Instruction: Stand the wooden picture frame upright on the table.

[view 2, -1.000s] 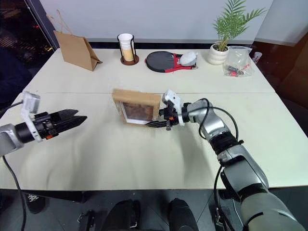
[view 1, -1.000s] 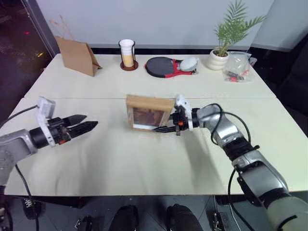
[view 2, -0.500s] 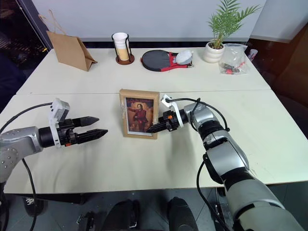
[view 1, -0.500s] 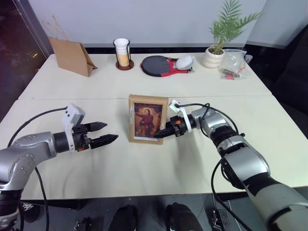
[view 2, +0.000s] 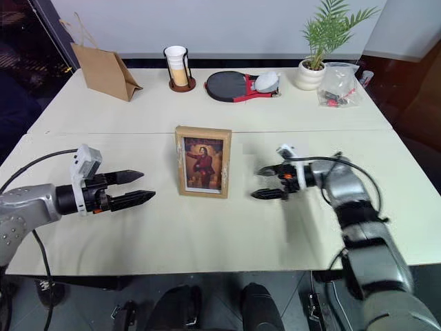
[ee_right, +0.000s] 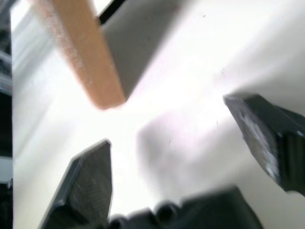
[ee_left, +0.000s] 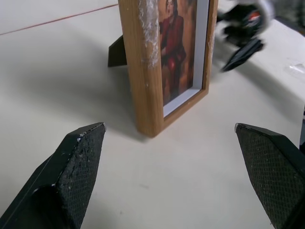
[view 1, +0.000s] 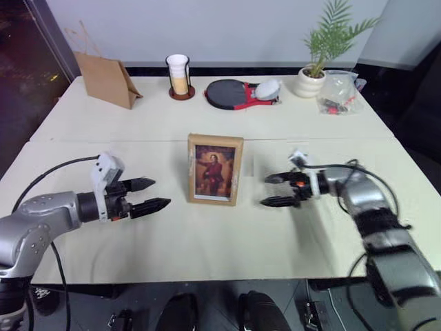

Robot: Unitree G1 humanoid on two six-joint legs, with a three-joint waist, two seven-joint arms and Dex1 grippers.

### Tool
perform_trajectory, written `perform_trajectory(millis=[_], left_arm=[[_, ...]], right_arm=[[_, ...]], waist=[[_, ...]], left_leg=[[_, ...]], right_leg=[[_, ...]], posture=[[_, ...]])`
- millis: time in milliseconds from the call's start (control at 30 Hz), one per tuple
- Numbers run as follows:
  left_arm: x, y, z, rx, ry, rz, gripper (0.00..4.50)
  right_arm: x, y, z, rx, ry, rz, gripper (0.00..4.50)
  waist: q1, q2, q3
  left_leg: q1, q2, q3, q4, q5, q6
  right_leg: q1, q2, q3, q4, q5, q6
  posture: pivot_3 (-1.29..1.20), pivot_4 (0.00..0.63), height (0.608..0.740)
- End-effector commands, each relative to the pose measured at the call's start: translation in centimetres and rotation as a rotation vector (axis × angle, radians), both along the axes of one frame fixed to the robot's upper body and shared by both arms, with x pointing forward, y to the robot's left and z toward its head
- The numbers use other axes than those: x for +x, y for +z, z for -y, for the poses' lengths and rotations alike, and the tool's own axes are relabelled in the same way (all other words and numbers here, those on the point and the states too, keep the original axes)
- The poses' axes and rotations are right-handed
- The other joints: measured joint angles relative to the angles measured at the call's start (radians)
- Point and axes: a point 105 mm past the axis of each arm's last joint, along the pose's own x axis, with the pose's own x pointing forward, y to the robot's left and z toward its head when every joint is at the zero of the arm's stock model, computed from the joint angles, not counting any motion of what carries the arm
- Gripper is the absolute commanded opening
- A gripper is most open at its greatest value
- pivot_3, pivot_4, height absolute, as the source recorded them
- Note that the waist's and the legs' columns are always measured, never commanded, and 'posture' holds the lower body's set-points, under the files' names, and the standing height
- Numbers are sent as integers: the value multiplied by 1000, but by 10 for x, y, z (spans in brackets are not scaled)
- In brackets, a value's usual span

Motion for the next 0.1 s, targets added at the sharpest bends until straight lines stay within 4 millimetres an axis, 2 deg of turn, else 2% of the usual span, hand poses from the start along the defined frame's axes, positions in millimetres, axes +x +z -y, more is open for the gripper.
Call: perform_trajectory(millis=[33, 100], left_arm=[[0, 16, -11, 29, 32, 90, 4500], [-2, 18, -16, 30, 45, 96, 4500]], right_arm=[[-21, 55, 1, 16, -43, 193, 4455], [-34, 70, 3, 12, -83, 241, 4455]], waist=[[-4, 1, 0], [-4, 1, 0]], left_leg=[[0, 0, 0, 0, 0, 0], [1, 1, 0, 1, 0, 0]], right_leg=[[0, 0, 0, 0, 0, 0], [0, 1, 0, 1, 0, 0]], posture=[[0, 150, 740], [0, 150, 740]])
